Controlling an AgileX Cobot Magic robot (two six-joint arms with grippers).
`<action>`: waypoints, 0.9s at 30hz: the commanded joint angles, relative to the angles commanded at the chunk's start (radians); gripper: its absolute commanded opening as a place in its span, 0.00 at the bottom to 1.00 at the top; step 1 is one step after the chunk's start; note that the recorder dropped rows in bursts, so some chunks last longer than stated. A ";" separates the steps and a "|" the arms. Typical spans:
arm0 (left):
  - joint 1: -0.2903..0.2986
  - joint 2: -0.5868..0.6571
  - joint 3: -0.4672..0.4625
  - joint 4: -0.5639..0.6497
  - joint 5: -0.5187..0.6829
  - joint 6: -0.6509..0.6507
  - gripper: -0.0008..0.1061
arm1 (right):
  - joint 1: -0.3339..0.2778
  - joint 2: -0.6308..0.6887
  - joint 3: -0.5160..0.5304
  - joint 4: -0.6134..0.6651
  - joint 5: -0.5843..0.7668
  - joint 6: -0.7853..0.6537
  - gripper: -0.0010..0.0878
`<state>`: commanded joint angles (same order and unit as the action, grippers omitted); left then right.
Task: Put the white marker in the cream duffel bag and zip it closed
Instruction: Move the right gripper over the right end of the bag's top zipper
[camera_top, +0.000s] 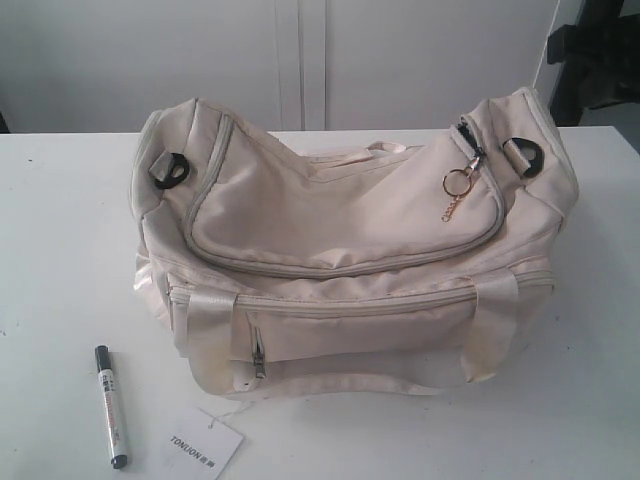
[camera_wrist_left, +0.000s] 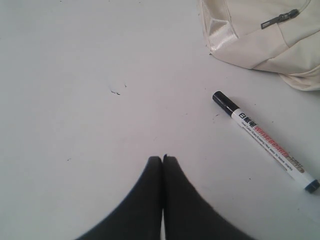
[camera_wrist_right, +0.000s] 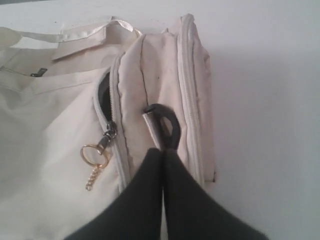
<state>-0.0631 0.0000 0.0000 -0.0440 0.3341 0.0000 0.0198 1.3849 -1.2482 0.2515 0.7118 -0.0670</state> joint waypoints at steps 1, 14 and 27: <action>0.000 0.000 0.000 0.000 0.000 0.000 0.01 | 0.000 0.005 0.000 0.006 -0.003 0.000 0.01; 0.000 0.000 0.000 0.000 0.000 0.000 0.01 | 0.000 0.164 -0.136 0.010 0.051 -0.009 0.01; 0.000 0.000 0.000 0.000 0.000 0.000 0.01 | 0.103 0.315 -0.327 0.003 0.155 -0.044 0.01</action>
<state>-0.0631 0.0000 0.0000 -0.0440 0.3341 0.0000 0.1225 1.7002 -1.5748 0.2544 0.8667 -0.1114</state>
